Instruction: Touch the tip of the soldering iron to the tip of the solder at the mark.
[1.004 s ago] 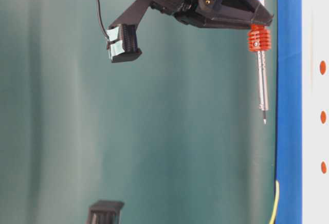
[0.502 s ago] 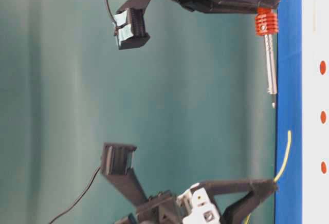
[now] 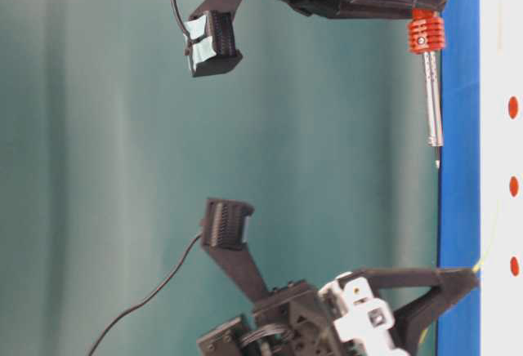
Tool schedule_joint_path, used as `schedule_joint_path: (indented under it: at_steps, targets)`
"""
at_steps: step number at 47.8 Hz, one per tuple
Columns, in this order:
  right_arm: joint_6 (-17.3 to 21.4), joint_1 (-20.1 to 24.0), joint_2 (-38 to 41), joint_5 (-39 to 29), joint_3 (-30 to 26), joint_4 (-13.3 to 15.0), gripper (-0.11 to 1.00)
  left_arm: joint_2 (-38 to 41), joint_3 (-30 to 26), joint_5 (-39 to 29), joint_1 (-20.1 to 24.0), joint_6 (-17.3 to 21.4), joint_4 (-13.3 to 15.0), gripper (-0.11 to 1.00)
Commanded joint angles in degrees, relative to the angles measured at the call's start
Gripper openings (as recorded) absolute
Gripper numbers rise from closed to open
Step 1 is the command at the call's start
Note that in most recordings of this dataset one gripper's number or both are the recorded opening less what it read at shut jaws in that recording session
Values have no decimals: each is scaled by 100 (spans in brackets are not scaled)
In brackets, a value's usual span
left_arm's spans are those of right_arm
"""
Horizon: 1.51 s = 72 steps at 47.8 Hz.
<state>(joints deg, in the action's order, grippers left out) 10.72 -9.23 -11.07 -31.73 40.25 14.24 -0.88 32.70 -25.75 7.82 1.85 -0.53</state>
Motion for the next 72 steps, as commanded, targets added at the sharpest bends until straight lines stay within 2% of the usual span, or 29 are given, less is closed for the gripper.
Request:
schedule_joint_path:
  at_steps: [1, 28, 56, 72]
  targets:
    - [9, -9, -53, 44, -88, 18, 6, 0, -158, 97, -35, 18, 0, 2]
    - [18, -9, 0, 44, -79, 26, 6, 202, -202, 105, -44, 35, 0, 2]
    - [9, 26, 747, 176, -448, 9, 6, 202, -193, 79, -35, 26, 0, 2]
    - [9, 62, 949, 290, -457, -9, 6, 202, -193, 62, -44, 26, 0, 2]
